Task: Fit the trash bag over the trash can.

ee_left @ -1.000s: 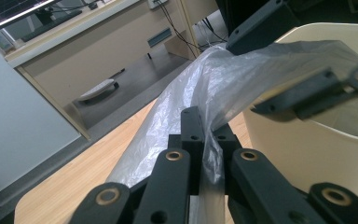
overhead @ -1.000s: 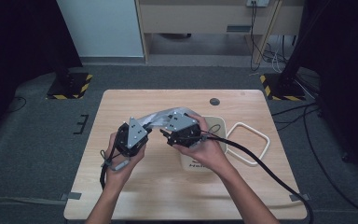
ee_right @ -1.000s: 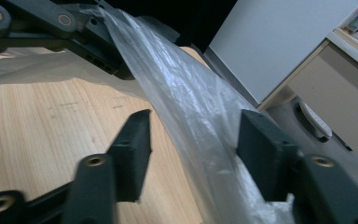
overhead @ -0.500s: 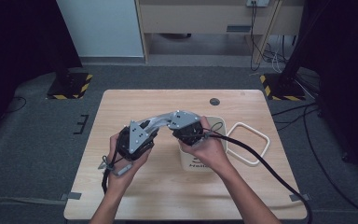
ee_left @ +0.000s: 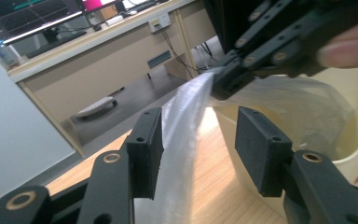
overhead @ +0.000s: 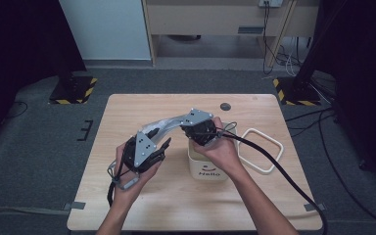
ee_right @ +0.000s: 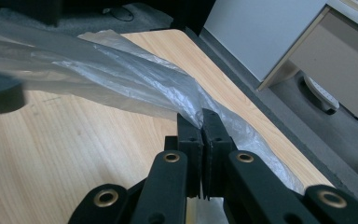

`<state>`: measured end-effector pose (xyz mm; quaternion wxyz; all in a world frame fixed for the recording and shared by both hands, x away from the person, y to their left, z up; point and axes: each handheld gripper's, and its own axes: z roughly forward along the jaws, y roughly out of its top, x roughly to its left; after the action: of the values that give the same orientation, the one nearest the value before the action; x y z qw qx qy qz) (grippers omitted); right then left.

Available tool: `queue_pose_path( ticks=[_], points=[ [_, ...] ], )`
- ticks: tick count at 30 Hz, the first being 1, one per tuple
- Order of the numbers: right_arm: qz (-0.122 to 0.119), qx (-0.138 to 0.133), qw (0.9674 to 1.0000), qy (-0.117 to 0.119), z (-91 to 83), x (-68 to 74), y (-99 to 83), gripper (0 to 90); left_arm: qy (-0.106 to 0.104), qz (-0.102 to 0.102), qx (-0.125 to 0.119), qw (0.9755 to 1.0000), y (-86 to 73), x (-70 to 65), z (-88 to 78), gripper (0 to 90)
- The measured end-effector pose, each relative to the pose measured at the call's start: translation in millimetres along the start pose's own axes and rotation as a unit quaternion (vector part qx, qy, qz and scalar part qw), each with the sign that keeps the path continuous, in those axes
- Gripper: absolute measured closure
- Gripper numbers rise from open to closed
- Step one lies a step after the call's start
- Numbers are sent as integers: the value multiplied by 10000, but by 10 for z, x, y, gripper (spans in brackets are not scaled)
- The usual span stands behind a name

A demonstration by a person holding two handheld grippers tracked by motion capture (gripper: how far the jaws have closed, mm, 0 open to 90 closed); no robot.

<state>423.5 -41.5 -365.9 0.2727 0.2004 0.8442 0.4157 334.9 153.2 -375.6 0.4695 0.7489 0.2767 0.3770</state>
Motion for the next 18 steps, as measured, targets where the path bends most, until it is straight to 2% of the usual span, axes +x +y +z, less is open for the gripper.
queue_pose_path(
  ticks=[3,8,12,14,16,18],
  points=[
    [65,2,10000,-24,8,-37,6,887,-75,50,-66,9999,7,-43,-6,507],
    [132,-31,9999,-77,-8,-90,23,888,-227,114,-10,9997,-2,-106,11,513],
    [166,-66,9998,-117,-29,-121,33,889,-367,58,103,9993,-62,-129,63,530],
    [186,-90,9997,-130,-46,-132,43,890,-475,-50,207,9986,-104,-136,95,537],
    [228,-113,9996,-151,-69,-142,51,891,-511,-35,260,9983,-143,-128,138,541],
    [247,-150,9994,-201,-93,-156,57,893,-584,-119,339,9976,-186,-104,183,547]
  ],
)
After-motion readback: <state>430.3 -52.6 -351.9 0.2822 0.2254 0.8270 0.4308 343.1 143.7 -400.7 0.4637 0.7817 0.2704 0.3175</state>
